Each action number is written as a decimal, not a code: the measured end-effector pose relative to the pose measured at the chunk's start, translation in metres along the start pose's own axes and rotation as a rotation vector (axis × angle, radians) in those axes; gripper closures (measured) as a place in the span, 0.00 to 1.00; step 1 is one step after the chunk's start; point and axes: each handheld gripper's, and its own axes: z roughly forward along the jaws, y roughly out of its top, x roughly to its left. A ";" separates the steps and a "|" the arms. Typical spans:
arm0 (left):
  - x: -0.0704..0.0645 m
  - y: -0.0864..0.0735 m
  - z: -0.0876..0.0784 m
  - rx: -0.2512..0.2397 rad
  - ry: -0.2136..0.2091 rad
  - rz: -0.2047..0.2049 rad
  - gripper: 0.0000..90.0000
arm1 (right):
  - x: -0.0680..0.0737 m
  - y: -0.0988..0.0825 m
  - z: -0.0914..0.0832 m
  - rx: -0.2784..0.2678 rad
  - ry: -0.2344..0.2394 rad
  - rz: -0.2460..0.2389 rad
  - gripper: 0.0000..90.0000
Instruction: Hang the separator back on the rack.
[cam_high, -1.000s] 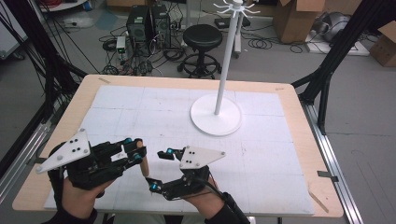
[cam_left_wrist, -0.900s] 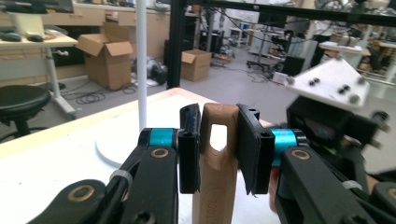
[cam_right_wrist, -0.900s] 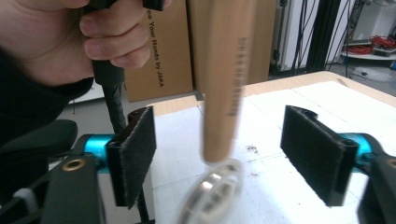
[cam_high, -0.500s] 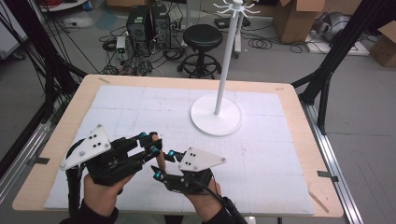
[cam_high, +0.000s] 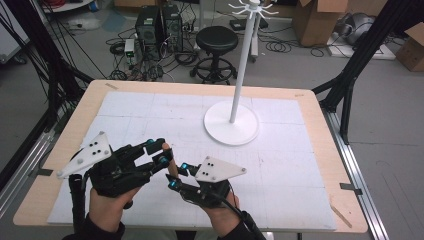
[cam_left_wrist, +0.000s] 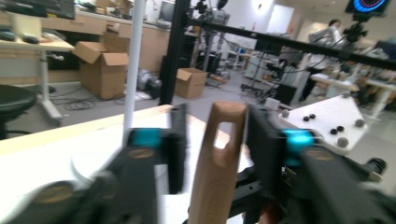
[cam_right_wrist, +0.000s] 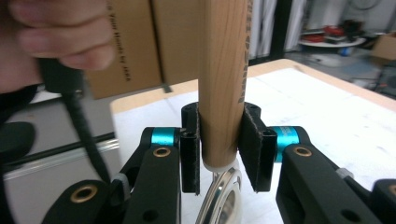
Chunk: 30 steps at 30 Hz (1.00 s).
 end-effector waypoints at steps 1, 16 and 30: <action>0.002 0.000 -0.002 -0.004 -0.016 0.000 0.54 | -0.001 0.000 0.000 -0.001 0.020 0.005 0.78; 0.024 -0.009 -0.022 0.018 -0.440 -0.036 0.44 | -0.006 -0.003 0.005 -0.025 0.472 0.030 0.78; 0.015 -0.015 -0.010 0.101 -0.521 -0.035 0.73 | -0.002 -0.005 0.009 -0.004 0.602 0.012 0.78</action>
